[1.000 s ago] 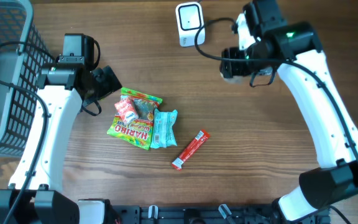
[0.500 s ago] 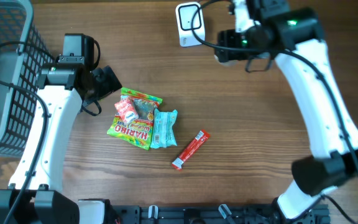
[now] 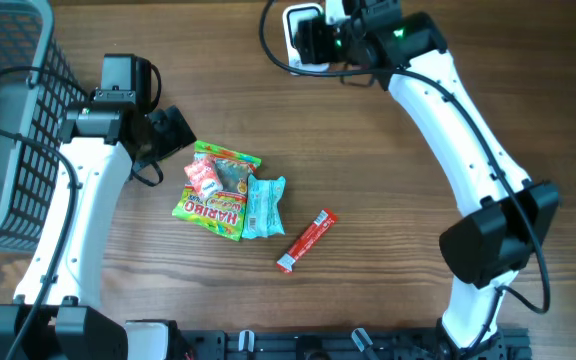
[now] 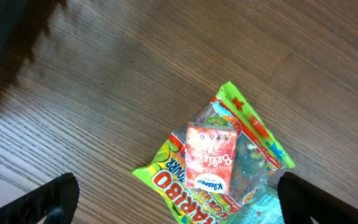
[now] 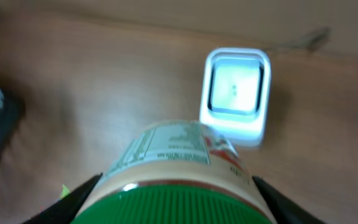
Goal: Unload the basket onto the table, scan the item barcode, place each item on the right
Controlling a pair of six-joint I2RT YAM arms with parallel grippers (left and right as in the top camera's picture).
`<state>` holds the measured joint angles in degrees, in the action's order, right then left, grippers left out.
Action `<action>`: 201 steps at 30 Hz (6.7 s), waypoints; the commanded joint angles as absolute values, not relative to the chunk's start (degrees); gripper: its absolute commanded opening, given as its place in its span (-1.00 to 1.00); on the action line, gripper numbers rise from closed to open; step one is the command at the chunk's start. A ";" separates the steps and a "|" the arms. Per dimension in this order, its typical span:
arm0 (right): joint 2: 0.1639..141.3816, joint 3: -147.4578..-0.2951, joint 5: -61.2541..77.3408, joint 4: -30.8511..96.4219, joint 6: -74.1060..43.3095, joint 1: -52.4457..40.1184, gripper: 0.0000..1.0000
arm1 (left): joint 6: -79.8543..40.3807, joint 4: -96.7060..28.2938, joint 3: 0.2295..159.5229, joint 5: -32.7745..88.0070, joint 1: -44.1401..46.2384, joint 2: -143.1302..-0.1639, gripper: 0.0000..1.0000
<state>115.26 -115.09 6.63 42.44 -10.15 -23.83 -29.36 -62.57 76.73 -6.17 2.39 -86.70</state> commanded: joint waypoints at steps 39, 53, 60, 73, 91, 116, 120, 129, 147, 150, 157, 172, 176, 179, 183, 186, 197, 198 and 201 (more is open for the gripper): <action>141.16 -114.26 -7.92 -13.50 -9.17 -23.40 -0.91 | -28.71 -62.41 76.73 -6.52 2.11 -87.05 1.00; 140.97 -114.26 -8.14 -11.42 -9.45 -22.33 -0.91 | -28.71 -62.41 76.73 -6.52 2.11 -87.05 1.00; 131.96 -114.26 -5.54 -3.99 -10.50 -21.30 -0.91 | -28.71 -62.41 76.73 -6.52 2.11 -87.05 1.00; 110.02 -114.26 -5.58 45.80 -8.93 -12.60 -0.88 | -28.71 -62.41 76.73 -6.52 2.11 -87.07 1.00; 115.42 -86.87 -3.36 52.77 -9.13 9.74 -0.91 | -28.71 -62.41 76.73 -6.52 2.11 -87.05 1.00; 107.92 -99.59 7.84 68.93 -11.84 8.54 1.00 | -28.71 -62.41 76.73 -6.52 2.11 -87.05 1.00; 104.44 -99.63 10.79 72.79 -11.99 2.96 1.00 | -28.71 -62.41 76.73 -6.52 2.11 -87.07 1.00; 104.27 -95.92 29.85 70.24 -13.56 -11.99 -0.03 | -28.71 -62.41 76.73 -6.52 2.11 -87.07 1.00; 104.38 -72.16 13.63 54.41 -69.84 -48.56 -0.27 | -28.71 -62.41 76.73 -6.52 2.11 -87.05 1.00; 104.60 -70.02 10.33 53.08 -76.97 -52.66 -0.27 | -28.71 -62.41 76.73 -6.52 2.11 -87.07 1.00; 104.68 -67.75 2.04 52.23 -87.18 -56.84 -0.15 | -28.71 -62.41 76.73 -6.52 2.11 -87.07 1.00; 104.71 -63.96 2.87 46.87 -90.21 -56.84 -0.28 | -28.71 -62.41 76.73 -6.52 2.11 -87.07 1.00; 104.79 -60.77 4.54 42.68 -90.24 -56.84 -0.42 | -28.71 -62.41 76.73 -6.52 2.11 -87.05 1.00; 104.77 -60.62 4.49 42.59 -89.89 -56.53 -0.83 | -28.71 -62.41 76.73 -6.52 2.11 -87.07 1.00; 104.64 -60.64 3.70 43.16 -82.21 -54.57 -0.91 | -28.71 -62.41 76.73 -6.52 2.11 -87.05 1.00; 104.55 -60.82 3.44 43.07 -69.14 -51.29 -0.91 | -28.71 -62.41 76.73 -6.52 2.11 -87.05 1.00; 104.27 -61.39 -1.98 47.20 -7.94 -32.60 -0.92 | -28.71 -62.41 76.73 -6.52 2.11 -87.05 1.00; 104.27 -61.39 -2.39 47.16 -7.22 -31.77 -0.91 | -28.71 -62.41 76.73 -6.52 2.11 -87.05 1.00; 104.27 -61.39 -3.05 46.92 -5.74 -29.10 -0.18 | -28.71 -62.41 76.73 -6.52 2.11 -87.07 1.00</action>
<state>104.29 -61.39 2.22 47.05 -16.21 -32.05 -29.36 -62.57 76.73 -6.17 2.39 -86.70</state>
